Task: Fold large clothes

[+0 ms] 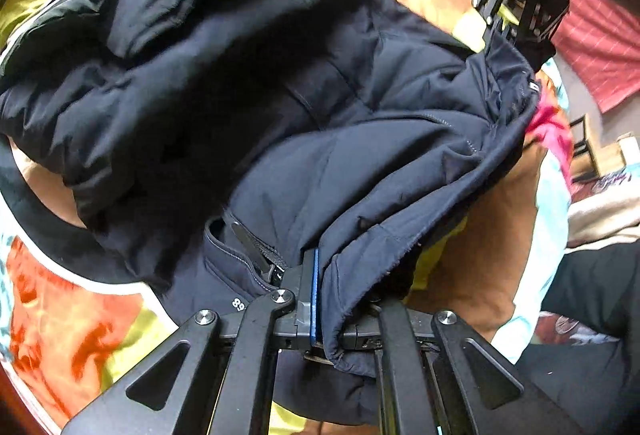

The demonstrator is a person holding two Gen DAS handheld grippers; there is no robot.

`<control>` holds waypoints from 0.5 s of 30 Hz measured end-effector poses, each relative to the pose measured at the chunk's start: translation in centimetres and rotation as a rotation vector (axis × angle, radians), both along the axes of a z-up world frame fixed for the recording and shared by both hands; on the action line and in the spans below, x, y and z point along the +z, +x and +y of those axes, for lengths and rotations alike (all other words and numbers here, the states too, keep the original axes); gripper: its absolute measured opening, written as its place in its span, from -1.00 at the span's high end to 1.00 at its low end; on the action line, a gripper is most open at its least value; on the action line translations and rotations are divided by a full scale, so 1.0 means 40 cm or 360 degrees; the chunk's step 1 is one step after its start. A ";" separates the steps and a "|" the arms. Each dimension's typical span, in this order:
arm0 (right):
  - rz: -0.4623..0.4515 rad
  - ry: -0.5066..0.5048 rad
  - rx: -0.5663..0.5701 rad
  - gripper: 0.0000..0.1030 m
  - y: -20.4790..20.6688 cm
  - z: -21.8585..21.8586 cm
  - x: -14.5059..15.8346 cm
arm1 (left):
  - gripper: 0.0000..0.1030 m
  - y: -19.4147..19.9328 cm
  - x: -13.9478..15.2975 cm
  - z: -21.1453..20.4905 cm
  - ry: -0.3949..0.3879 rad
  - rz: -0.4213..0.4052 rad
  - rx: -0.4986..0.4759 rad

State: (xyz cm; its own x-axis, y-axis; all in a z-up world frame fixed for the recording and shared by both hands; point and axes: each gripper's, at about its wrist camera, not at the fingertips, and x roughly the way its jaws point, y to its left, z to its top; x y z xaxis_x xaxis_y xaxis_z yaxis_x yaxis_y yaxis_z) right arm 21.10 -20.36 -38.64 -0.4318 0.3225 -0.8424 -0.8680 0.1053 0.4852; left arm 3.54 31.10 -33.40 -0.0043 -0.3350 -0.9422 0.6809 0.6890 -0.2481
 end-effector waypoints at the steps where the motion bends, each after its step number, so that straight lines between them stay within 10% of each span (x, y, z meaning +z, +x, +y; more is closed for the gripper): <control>1: 0.0036 -0.0002 0.0000 0.89 0.019 0.003 0.004 | 0.90 0.005 0.016 0.009 -0.0011 0.0000 0.0012; 15: 0.0057 -0.0006 -0.0361 0.78 0.321 0.000 0.080 | 0.90 0.266 0.031 0.059 -0.0027 -0.0051 0.0417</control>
